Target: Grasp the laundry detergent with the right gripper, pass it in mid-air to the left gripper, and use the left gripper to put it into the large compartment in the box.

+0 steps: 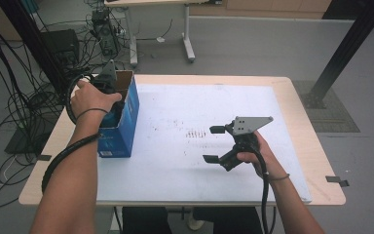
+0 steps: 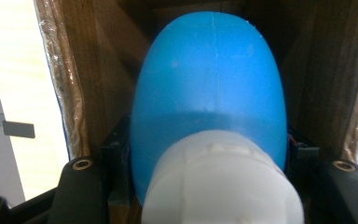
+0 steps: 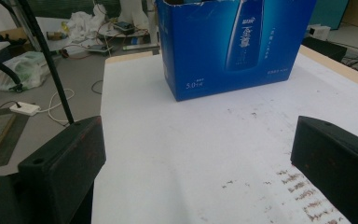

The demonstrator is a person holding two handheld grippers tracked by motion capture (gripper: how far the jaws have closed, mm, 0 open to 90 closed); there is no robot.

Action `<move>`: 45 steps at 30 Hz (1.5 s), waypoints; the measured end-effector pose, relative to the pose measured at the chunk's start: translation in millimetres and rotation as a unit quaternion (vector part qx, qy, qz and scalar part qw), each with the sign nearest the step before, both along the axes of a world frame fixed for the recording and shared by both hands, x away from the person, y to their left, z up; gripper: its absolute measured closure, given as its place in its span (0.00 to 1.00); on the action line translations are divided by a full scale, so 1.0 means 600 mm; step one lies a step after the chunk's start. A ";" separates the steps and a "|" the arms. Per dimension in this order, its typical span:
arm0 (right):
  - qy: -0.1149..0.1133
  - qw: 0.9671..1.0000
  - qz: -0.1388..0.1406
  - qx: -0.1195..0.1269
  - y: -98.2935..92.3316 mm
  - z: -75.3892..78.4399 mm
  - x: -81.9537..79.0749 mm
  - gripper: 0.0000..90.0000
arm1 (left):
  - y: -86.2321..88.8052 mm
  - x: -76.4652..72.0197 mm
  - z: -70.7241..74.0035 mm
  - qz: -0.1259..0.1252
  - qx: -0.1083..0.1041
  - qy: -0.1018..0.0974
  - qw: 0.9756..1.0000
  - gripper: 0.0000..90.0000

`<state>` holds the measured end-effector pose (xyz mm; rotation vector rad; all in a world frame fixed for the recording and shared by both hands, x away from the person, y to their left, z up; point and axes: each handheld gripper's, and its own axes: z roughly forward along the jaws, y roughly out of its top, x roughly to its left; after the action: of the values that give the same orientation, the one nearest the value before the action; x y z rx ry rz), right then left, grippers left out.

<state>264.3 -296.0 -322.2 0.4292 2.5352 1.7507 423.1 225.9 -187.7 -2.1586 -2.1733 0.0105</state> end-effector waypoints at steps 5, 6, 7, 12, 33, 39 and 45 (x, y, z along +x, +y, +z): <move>-0.001 1.000 0.000 0.000 -0.001 0.001 0.000 0.03 | 0.001 0.000 0.000 0.000 0.000 0.001 1.000 0.42; -0.001 1.000 -0.001 0.000 -0.002 0.001 0.000 0.03 | 0.001 0.000 0.000 0.000 0.000 0.001 1.000 0.42; -0.002 1.000 -0.001 0.000 -0.002 0.002 0.000 0.03 | 0.001 0.000 0.000 0.000 -0.001 0.001 1.000 0.42; -0.001 1.000 0.000 0.000 -0.001 0.001 0.000 0.03 | 0.001 0.000 0.000 0.004 -0.002 0.001 1.000 0.42; -0.002 1.000 0.002 -0.001 0.001 0.001 0.001 0.03 | 0.003 -0.002 0.001 0.005 -0.002 0.000 1.000 0.42; -0.001 1.000 0.003 0.000 0.001 0.000 0.002 0.03 | 0.011 -0.004 0.003 0.007 -0.018 -0.003 1.000 0.41; -0.001 1.000 0.003 0.001 0.001 0.000 0.001 0.04 | 0.014 -0.004 0.001 0.012 -0.013 -0.003 1.000 0.41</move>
<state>265.1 -295.4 -322.4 0.4197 2.5369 1.7552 420.8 234.5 -186.9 -2.1495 -2.2144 0.0354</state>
